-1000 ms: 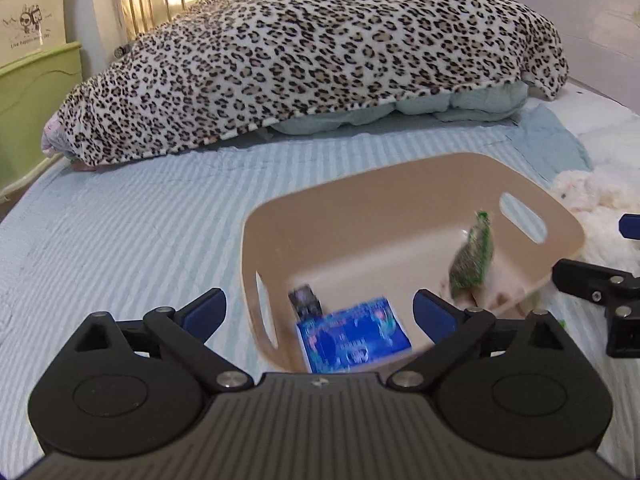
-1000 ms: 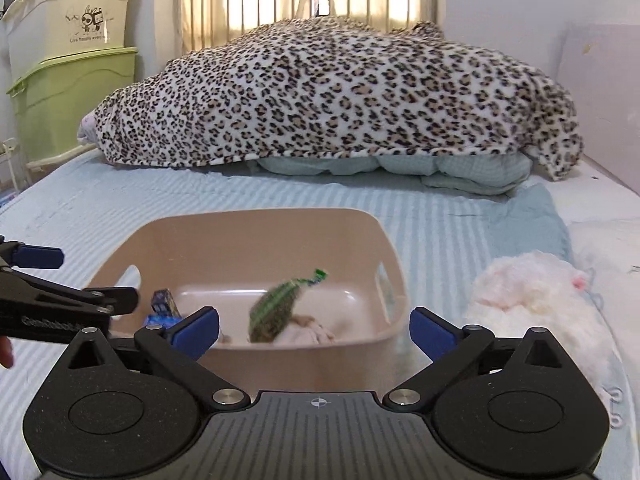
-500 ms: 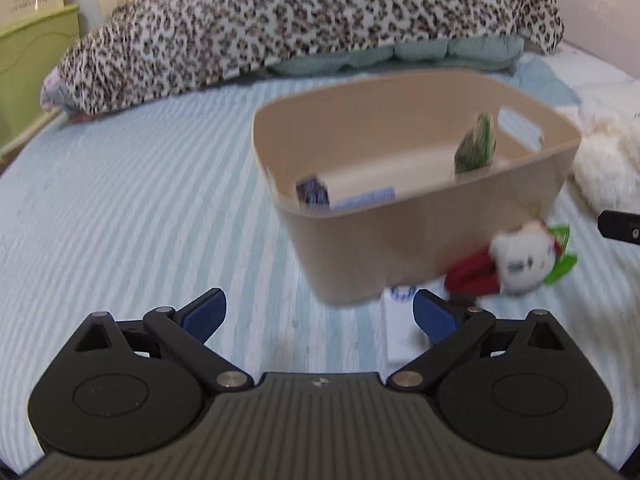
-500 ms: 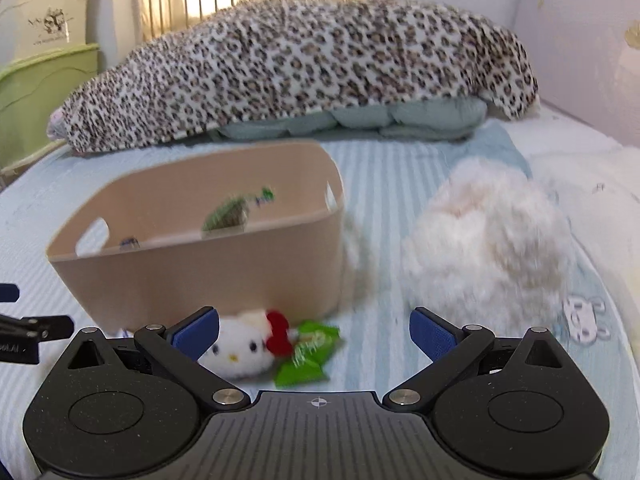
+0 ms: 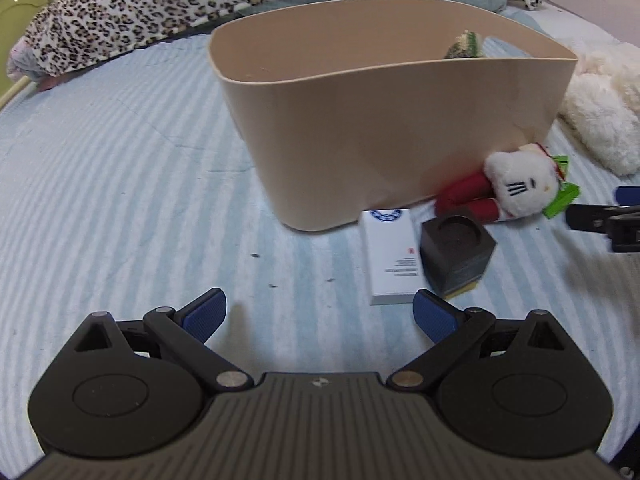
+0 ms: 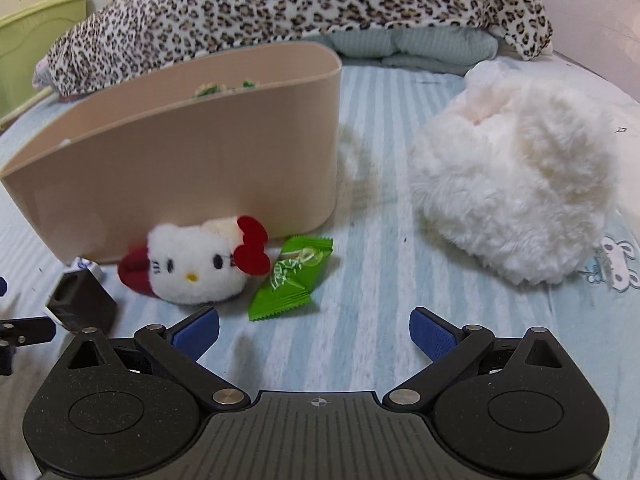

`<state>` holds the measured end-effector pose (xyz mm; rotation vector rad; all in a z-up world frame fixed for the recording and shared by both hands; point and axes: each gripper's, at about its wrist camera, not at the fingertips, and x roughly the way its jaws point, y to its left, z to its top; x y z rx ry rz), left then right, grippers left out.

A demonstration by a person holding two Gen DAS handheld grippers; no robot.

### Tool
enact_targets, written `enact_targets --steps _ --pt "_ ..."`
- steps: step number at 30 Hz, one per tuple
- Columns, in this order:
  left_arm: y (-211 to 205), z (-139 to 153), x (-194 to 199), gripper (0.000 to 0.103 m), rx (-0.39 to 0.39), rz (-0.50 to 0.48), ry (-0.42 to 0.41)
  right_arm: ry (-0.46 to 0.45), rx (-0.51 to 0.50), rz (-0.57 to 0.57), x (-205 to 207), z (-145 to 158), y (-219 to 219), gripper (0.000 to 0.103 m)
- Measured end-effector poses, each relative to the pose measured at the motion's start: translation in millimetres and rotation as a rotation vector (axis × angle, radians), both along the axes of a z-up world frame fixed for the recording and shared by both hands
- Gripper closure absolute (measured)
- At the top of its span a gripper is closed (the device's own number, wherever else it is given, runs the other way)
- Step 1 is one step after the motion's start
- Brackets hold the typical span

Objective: Organize objects
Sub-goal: 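Grasp the white card box with the left tool while the right tool grasps the green candy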

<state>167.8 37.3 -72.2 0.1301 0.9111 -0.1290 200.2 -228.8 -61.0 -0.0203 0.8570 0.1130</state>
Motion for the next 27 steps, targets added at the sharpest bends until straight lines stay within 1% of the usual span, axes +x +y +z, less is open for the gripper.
enact_targets --steps 3,6,9,13,16,18,20,21,23,24,25,26,27 --pt "-5 -3 2 0.003 0.005 -0.028 0.006 0.002 -0.011 0.010 7 -5 3 0.000" --pt "-9 -8 6 0.003 0.011 -0.035 0.009 -0.010 -0.026 0.017 11 -10 5 0.001" --pt "-11 -14 12 0.003 0.011 -0.022 0.007 -0.027 -0.056 0.024 15 -13 8 0.005" --pt "-13 -18 18 0.003 0.007 -0.021 -0.021 -0.066 -0.094 0.047 18 -13 12 0.011" --pt "-14 -23 23 0.001 0.002 -0.012 -0.015 -0.086 -0.099 0.053 19 -13 13 0.016" --pt "-13 -26 26 0.000 -0.020 0.005 -0.014 -0.103 -0.092 0.056 19 -13 12 0.026" --pt "-12 -26 29 0.000 -0.036 0.020 -0.012 -0.113 -0.087 0.057 19 -11 12 0.039" --pt "-13 -26 29 0.000 -0.036 0.021 -0.015 -0.117 -0.088 0.059 19 -10 12 0.042" --pt "-14 -25 28 0.000 -0.034 0.022 -0.029 -0.124 -0.090 0.064 18 -9 12 0.057" --pt "-13 -25 28 0.003 -0.035 0.019 -0.038 -0.127 -0.094 0.063 17 -8 12 0.060" --pt "-13 -24 26 0.009 -0.037 0.012 -0.053 -0.128 -0.094 0.063 17 -7 12 0.067" --pt "-14 -23 24 0.017 -0.035 0.002 -0.067 -0.130 -0.090 0.062 16 -6 11 0.068" --pt "-15 -21 22 0.020 -0.036 -0.011 -0.077 -0.130 -0.085 0.061 16 -6 10 0.068"
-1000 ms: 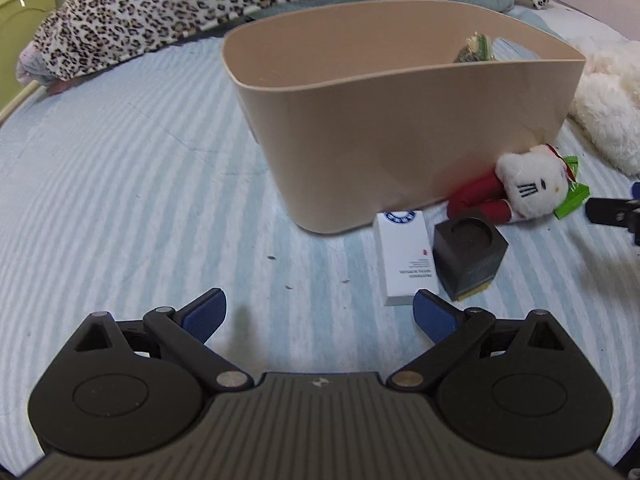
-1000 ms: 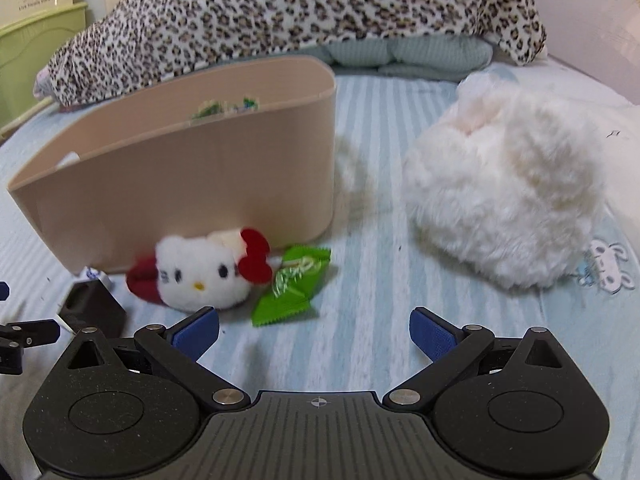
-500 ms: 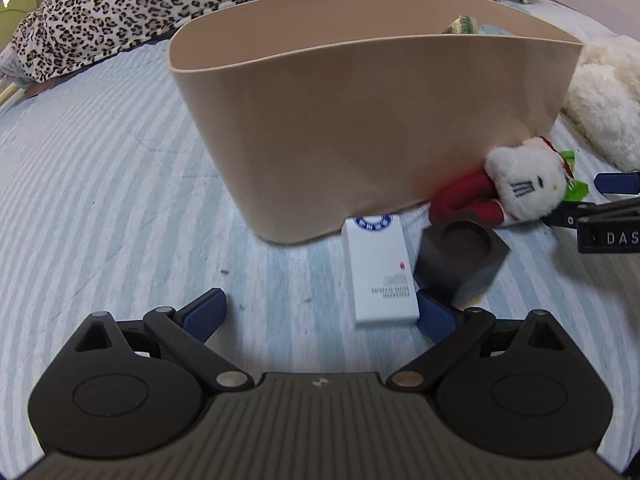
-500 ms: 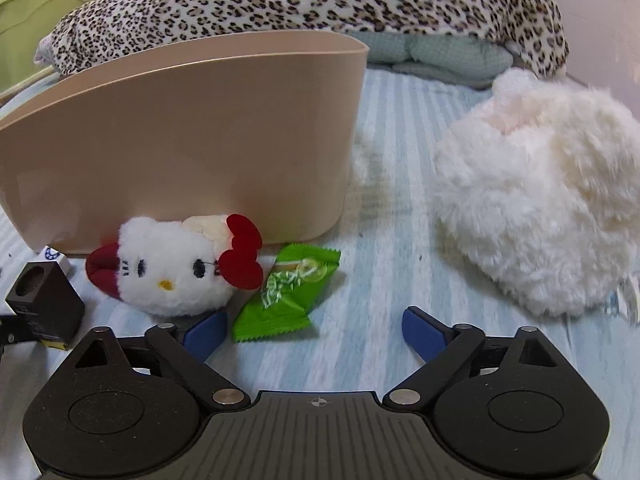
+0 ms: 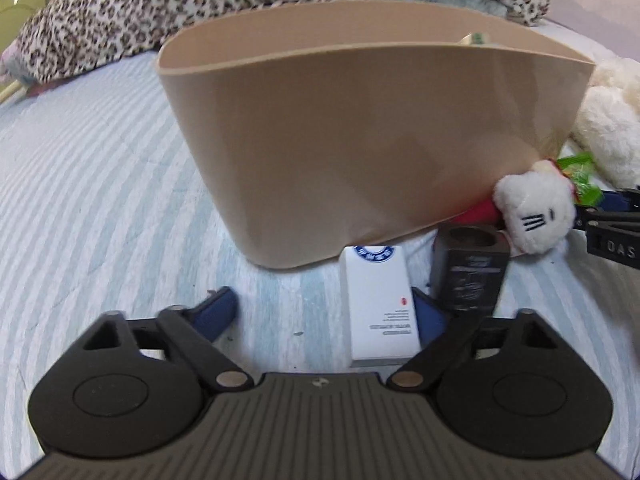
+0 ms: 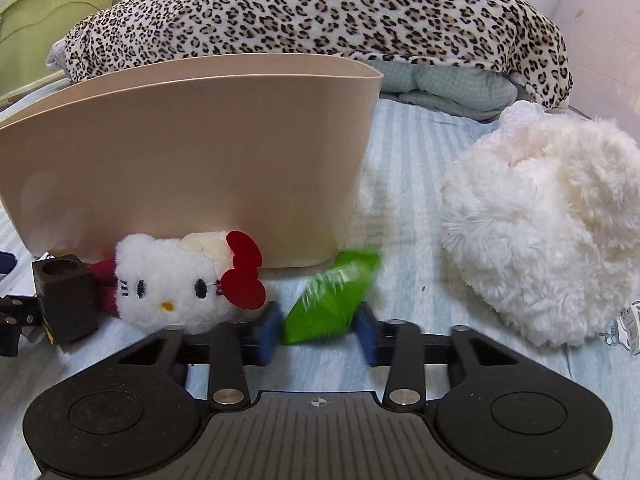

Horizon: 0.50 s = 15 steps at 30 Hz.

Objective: Organize objects
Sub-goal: 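Grasp the white card box with the left tool while the right tool grasps the green candy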

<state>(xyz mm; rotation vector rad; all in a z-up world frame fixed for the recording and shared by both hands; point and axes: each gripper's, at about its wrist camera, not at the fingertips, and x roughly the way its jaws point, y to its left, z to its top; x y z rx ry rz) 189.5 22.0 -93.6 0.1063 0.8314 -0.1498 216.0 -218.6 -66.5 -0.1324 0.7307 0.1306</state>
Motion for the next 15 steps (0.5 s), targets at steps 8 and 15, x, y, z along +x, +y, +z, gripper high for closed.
enact_targets --steps 8,15 --pt "-6 4 -12 0.067 0.004 -0.052 -0.046 -0.005 0.022 -0.025 -9 5 -5 0.070" --pt "6 8 -11 0.070 -0.044 -0.019 -0.054 -0.015 0.042 -0.051 -23 17 -13 0.070"
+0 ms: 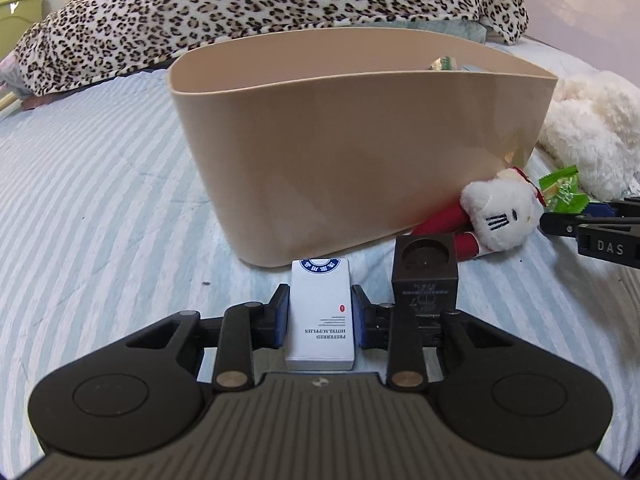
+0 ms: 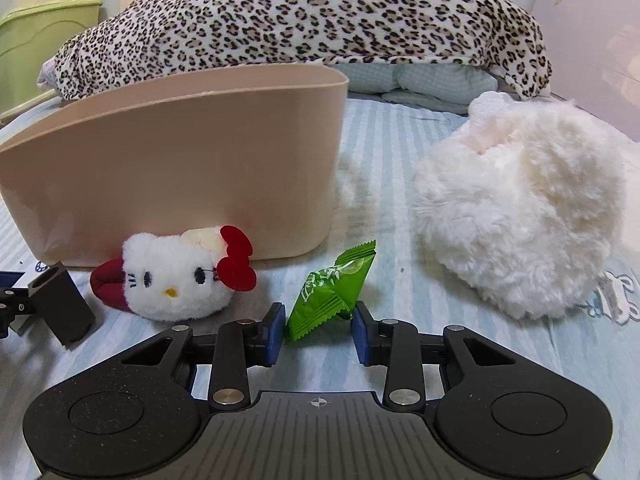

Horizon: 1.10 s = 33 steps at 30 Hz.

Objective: Organize objects
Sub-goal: 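Grasp the white card box with the left tool while the right tool grasps the green candy, then lift both items over the basket and open both tools to drop them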

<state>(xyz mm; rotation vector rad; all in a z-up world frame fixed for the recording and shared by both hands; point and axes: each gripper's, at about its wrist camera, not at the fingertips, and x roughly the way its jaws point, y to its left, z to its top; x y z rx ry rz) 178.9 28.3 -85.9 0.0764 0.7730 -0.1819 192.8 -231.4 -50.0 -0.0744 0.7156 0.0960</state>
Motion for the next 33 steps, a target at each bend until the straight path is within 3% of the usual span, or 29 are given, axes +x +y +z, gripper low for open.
enact_targets --steps 9,22,27,33 --pt "8 17 -23 0.070 -0.029 0.026 -0.043 -0.091 0.028 -0.014 -32 28 3 0.070" --pt "12 74 -48 0.070 -0.100 0.008 -0.146 -0.202 0.034 0.060 -42 73 22 0.070" --pt "4 102 -49 0.070 -0.093 -0.018 -0.226 -0.261 0.031 0.086 -30 97 31 0.070" --pt "-17 126 -19 0.070 -0.015 -0.033 -0.311 -0.313 -0.020 0.139 -7 118 50 0.070"
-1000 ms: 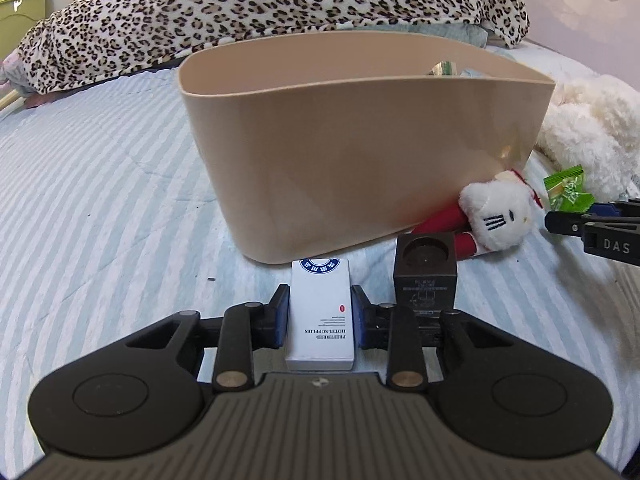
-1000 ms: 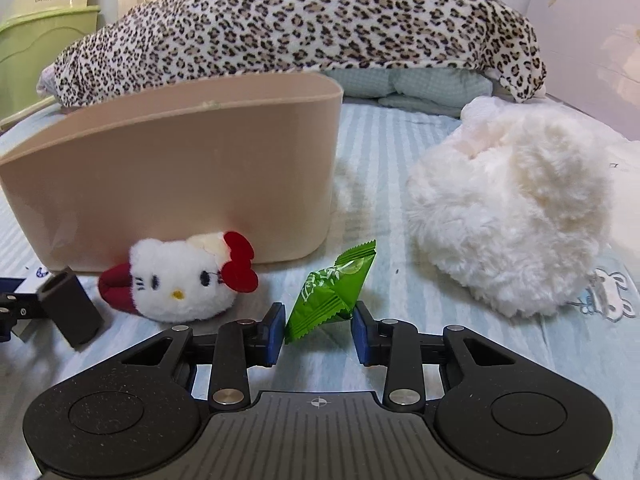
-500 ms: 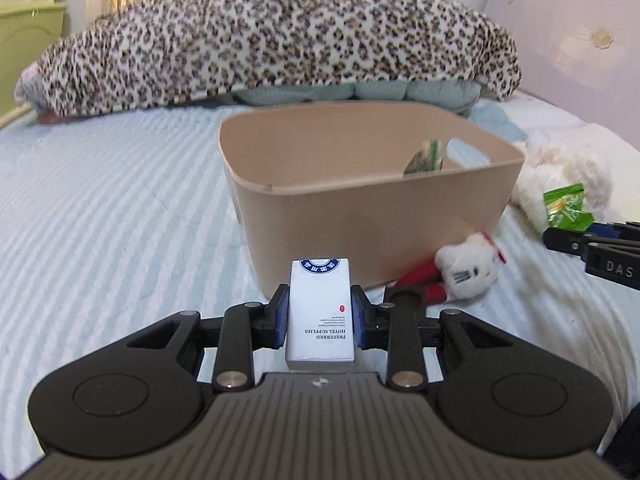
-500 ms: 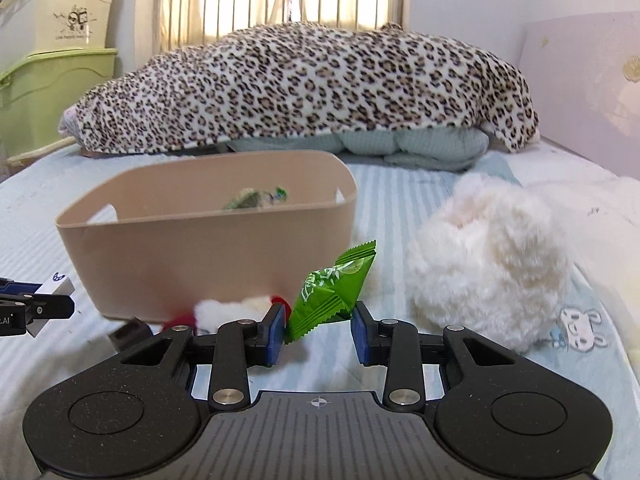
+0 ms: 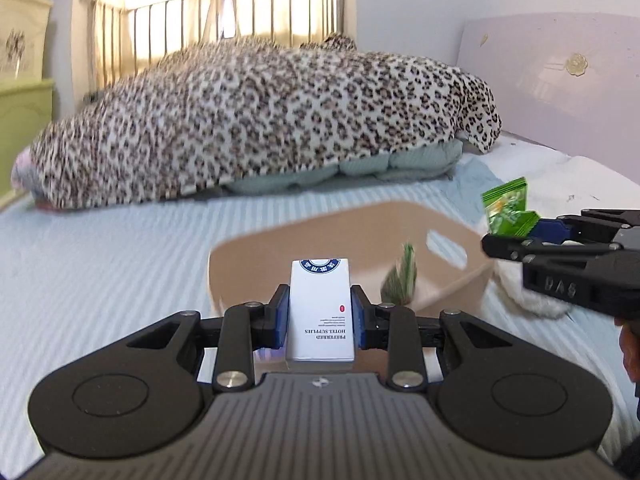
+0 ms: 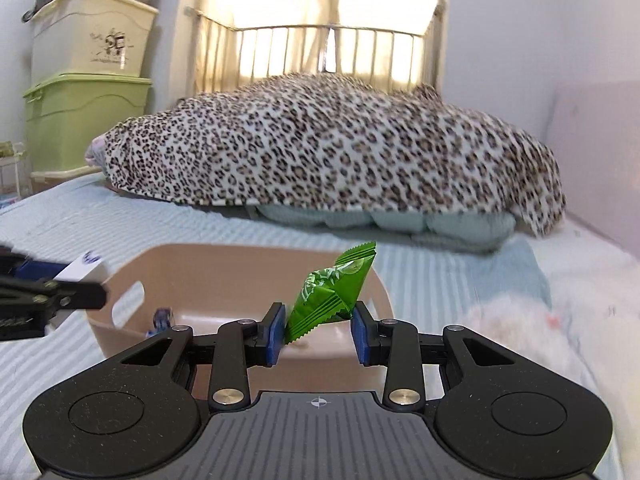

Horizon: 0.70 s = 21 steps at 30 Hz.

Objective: Organize objects
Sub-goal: 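Lift both items over the basket and open both tools to drop them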

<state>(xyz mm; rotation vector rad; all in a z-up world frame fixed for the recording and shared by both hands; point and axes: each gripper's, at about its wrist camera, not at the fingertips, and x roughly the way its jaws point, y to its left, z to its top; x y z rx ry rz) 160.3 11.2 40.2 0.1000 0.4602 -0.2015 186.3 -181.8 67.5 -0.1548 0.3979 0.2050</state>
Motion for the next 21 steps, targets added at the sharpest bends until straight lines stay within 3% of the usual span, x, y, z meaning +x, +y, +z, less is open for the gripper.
enact_targets --steps 3,6,14,20,21 --pt "-11 4 22 0.070 0.048 0.016 -0.042 0.014 -0.003 0.017 18 4 7 0.070" --pt "-20 -2 48 0.070 0.078 0.033 -0.024 0.033 -0.014 0.017 34 1 13 0.070" --pt "-26 -37 108 0.070 0.151 0.107 0.102 0.141 -0.068 0.014 77 -25 25 0.070" --pt "-19 -62 122 0.069 0.158 0.127 0.207 0.220 -0.095 0.012 92 -47 28 0.069" --pt "-18 -63 120 0.069 0.158 0.127 0.209 0.225 -0.094 0.010 90 -49 28 0.063"
